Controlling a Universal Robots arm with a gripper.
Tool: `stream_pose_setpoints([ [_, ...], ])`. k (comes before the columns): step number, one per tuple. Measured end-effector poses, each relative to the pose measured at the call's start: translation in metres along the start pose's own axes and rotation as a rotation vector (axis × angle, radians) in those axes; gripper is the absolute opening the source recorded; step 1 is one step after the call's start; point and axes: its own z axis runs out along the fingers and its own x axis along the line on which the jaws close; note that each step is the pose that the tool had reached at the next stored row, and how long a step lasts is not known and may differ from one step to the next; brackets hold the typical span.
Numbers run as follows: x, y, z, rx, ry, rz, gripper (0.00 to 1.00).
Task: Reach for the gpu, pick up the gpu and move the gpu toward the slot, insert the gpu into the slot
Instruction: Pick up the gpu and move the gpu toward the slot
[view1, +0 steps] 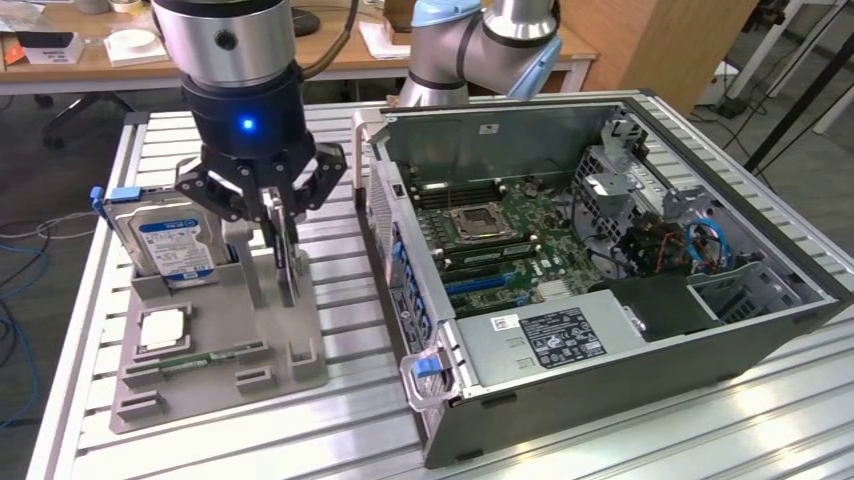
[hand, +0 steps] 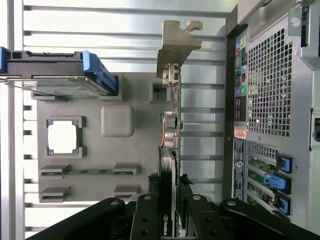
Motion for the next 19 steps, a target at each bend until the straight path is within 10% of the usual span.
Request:
stream_pose_setpoints([
  [19, -0.0002, 0.0003, -0.0060, 0.0000, 0.0000, 0.000, 0.26],
])
